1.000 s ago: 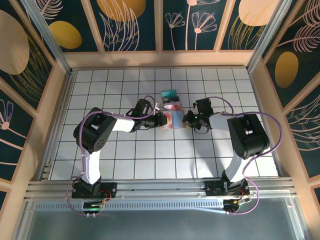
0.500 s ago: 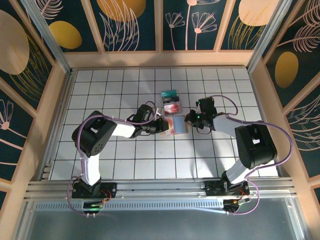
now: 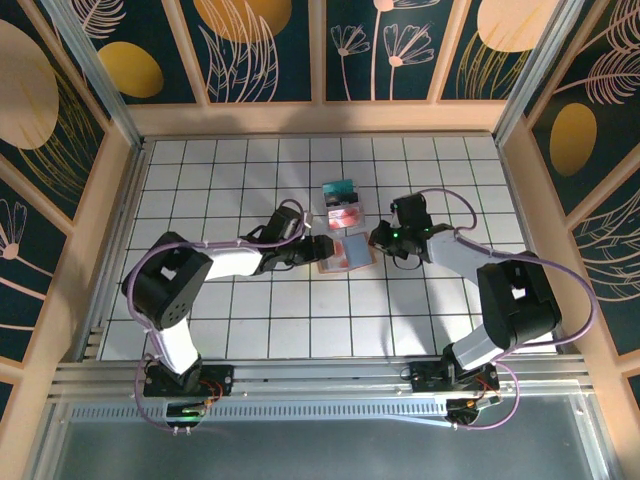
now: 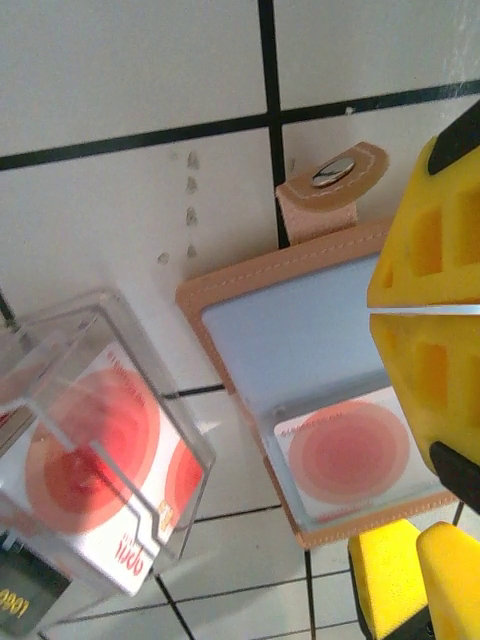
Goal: Take the credit cards out of the card holder
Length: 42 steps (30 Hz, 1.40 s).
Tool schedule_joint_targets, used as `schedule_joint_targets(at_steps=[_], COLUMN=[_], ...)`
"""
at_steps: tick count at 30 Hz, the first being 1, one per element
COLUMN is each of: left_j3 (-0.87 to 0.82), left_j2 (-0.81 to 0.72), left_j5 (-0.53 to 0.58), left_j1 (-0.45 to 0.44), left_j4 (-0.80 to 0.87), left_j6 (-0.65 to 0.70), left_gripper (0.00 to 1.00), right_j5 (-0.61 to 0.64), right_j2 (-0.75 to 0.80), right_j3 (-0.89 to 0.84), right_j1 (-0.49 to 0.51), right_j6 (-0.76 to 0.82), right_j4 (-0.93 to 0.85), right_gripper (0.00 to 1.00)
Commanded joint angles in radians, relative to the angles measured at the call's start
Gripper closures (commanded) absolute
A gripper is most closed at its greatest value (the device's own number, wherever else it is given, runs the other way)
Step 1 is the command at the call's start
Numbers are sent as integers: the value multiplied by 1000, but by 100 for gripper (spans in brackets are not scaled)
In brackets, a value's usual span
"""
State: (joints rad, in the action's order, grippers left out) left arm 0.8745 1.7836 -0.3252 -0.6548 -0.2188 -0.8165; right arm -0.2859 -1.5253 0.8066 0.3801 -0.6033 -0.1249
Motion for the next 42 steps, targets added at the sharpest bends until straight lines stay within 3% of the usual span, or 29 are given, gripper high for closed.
schedule_joint_targets(at_steps=[1,7,17,24,35,42], left_j3=[0,18,10,56,126,133], left_j2=[-60,-132,-23,40,122,124], left_j5=[143,263,171,212,115,89], left_j1=[1,-36,-64,-63,-65,-88], left_j4=[144,221,72,107,103,130], left_j6=[24,63,36,73,194,204], left_gripper=[38,42,53,54,60,63], right_j5=[31,51,15,13,-27,-60], right_j2=[26,-13,-99,-156,-132,-103], right_j3=[52,115,188,178,87,31], right_j1=[21,93,158,161,122,117], right_j6=[26,43,56,67,24,1], right_j4=[-38,-68,-68,-68,-23,4], right_gripper=[86,80,76,73,74,74])
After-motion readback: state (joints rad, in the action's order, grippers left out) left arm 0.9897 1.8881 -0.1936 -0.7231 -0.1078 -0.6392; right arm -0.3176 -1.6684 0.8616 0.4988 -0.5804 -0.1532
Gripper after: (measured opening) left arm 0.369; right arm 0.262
